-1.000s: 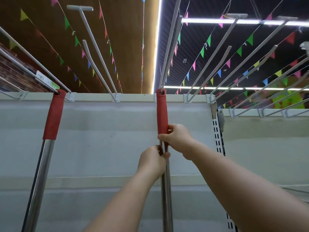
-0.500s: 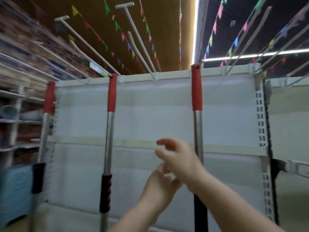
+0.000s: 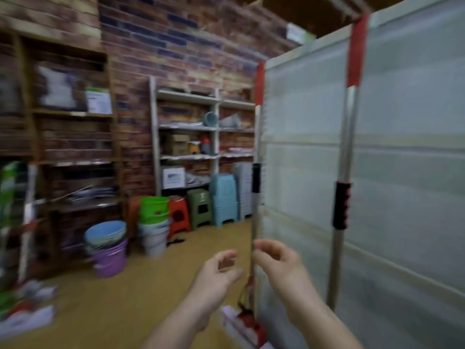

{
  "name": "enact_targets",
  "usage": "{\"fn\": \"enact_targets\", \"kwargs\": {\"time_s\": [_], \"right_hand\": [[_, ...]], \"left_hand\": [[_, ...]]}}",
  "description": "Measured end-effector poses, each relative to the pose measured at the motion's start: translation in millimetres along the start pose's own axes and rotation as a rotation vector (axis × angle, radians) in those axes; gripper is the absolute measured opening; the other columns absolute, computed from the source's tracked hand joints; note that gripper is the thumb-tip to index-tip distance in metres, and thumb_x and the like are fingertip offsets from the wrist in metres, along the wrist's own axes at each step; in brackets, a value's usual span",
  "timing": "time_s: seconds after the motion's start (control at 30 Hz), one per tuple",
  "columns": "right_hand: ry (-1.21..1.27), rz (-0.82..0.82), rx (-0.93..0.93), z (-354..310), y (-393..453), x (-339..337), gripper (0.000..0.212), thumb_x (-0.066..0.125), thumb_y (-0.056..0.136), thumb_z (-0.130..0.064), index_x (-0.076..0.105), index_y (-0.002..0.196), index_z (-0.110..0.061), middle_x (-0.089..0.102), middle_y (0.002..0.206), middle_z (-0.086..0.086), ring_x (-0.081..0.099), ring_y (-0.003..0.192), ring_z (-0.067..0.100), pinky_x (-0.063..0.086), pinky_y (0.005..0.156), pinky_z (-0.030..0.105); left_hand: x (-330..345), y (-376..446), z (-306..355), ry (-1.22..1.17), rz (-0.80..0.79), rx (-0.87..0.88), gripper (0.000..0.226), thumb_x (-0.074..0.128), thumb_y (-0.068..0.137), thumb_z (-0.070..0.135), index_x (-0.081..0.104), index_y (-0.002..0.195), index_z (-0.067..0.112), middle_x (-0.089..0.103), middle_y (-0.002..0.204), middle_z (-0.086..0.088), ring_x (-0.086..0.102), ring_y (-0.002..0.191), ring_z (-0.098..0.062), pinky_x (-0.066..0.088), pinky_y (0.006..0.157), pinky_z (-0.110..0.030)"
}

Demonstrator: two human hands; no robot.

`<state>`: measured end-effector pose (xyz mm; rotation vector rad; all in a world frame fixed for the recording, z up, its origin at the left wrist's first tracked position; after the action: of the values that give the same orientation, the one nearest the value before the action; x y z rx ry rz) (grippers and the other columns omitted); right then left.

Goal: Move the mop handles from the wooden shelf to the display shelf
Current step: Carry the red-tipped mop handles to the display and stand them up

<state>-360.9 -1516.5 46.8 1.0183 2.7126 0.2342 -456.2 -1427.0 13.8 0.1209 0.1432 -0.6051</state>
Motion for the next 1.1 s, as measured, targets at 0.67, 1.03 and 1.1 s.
{"fn": "enact_targets", "kwargs": {"time_s": [0.67, 1.03, 1.1], "right_hand": [[0.014, -0.433, 0.134, 22.1, 97.3, 433.4, 0.013, 0.057, 0.089, -0.016, 0.06, 0.101, -0.022, 0.058, 0.1, 0.001, 0.05, 0.091, 0.012, 0.039, 0.073, 0.024], [0.085, -0.569, 0.207, 66.1, 205.7, 554.5, 0.012, 0.055, 0.091, -0.015, 0.061, 0.101, -0.019, 0.054, 0.086, -0.014, 0.05, 0.091, 0.01, 0.042, 0.087, 0.028], [0.091, -0.603, 0.2, 74.3, 235.1, 574.8, 0.012, 0.054, 0.091, -0.014, 0.061, 0.099, -0.02, 0.056, 0.087, -0.011, 0.05, 0.094, 0.012, 0.042, 0.088, 0.03]], "left_hand": [[-401.5, 99.7, -128.2, -0.019, 0.412, -0.206, 0.028, 0.057, 0.089, 0.012, 0.056, 0.115, 0.021, 0.055, 0.121, -0.007, 0.051, 0.109, -0.016, 0.039, 0.095, -0.031], [-499.4, 172.2, -188.2, -0.007, 0.635, -0.338, 0.038, 0.057, 0.09, 0.012, 0.053, 0.127, 0.015, 0.053, 0.124, -0.007, 0.048, 0.11, -0.017, 0.037, 0.097, -0.031], [-514.4, 196.8, -192.4, -0.017, 0.691, -0.349, 0.039, 0.057, 0.09, 0.012, 0.052, 0.129, 0.014, 0.053, 0.127, -0.008, 0.048, 0.111, -0.018, 0.037, 0.094, -0.03]]}}
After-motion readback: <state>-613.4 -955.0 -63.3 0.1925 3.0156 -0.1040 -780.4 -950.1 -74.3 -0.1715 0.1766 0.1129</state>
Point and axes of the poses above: each hand's wrist, its own y-axis towards the middle knuckle, its own x-axis out of the palm, z = x × y, the point moved 4 cm from there along y, towards the middle knuckle
